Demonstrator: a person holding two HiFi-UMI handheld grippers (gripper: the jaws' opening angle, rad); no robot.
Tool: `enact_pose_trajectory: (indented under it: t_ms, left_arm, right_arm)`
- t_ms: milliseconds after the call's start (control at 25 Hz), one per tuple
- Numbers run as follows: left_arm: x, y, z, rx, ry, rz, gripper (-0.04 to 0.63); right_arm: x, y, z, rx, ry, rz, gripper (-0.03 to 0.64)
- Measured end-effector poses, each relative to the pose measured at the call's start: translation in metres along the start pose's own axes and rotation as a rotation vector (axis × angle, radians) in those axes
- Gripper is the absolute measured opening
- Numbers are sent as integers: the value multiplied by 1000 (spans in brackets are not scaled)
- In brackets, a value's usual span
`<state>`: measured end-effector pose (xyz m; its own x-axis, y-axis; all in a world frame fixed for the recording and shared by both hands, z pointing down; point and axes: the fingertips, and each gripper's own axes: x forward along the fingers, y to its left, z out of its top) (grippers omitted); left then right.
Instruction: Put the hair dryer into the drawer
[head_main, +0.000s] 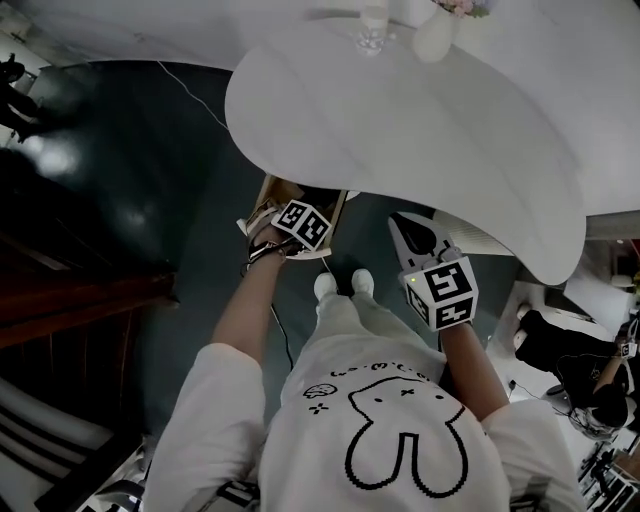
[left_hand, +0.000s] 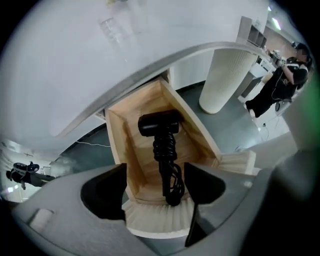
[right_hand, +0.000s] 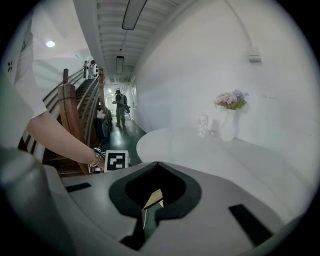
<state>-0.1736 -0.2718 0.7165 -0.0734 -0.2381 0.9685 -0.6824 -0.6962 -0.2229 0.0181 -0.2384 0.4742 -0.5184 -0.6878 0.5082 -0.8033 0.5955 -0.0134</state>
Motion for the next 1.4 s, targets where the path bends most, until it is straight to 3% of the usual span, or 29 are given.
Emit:
enact_pose_trajectory:
  t_ms: [280,560,880,1120,1240,1400]
  left_arm:
    - [-41,12,7,-108,-83,21,342]
    - [-89,28,20,-158,-174,70,342]
    - [-164,73,43,-192,-319,201,341]
    - [-223,101,66,-241,-486,203,341]
    - [-258,116,82,-328,-642,207,341]
    - [-308,136,100,-403,-871,280,341]
  right_arm:
    - [7,-2,39,-56,-82,20,0]
    - [11,-5,83,-113,-175,41,0]
    - [4,-6,127,-128,-278,50,0]
    - [-3,-12,161,-152,-345,42,0]
    - [-8,-18,177,-161,-380,38,0]
    - [-9,-26,192,-183,-413,31,0]
